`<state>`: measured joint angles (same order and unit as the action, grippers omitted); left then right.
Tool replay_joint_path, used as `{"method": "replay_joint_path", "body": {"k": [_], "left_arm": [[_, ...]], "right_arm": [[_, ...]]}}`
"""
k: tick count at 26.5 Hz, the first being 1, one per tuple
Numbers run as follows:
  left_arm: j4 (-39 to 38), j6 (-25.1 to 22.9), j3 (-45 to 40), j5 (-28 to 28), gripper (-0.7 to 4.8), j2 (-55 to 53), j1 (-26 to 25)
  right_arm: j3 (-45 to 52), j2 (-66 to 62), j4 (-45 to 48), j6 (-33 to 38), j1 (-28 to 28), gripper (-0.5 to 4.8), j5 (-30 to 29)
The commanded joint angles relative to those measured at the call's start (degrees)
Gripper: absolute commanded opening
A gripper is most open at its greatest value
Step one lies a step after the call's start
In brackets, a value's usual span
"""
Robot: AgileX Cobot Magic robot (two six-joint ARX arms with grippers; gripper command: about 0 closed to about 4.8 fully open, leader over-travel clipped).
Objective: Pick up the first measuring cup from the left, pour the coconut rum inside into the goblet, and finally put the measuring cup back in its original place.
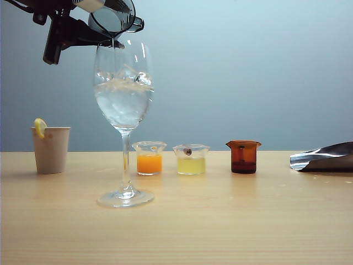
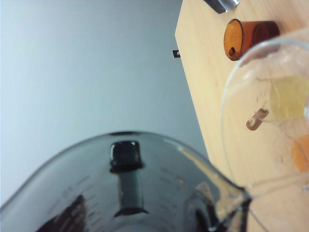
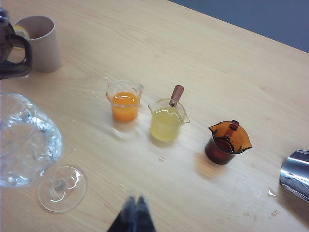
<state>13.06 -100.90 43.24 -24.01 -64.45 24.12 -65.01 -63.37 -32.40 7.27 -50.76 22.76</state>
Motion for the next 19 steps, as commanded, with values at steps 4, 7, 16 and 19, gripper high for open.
{"method": "replay_joint_path", "body": {"k": [4, 7, 16, 19], "left_arm": [[1.33, -3.1, 0.31, -0.52, 1.44, 0.28, 0.11], [1.33, -4.13, 0.31, -0.7, 1.44, 0.28, 0.13], [1.36, 8.92, 0.31, -0.63, 1.47, 0.28, 0.11], [1.64, 24.17, 0.31, 0.02, 1.47, 0.28, 0.04]], "right_arm": [[-0.15, 0.22, 0.96, 0.24, -0.04, -0.09, 0.22], [-0.15, 0.22, 0.96, 0.24, -0.04, -0.09, 0.24], [-0.15, 0.22, 0.96, 0.24, -0.04, -0.09, 0.22], [-0.15, 0.22, 0.96, 0.24, -0.04, -0.09, 0.24]]}}
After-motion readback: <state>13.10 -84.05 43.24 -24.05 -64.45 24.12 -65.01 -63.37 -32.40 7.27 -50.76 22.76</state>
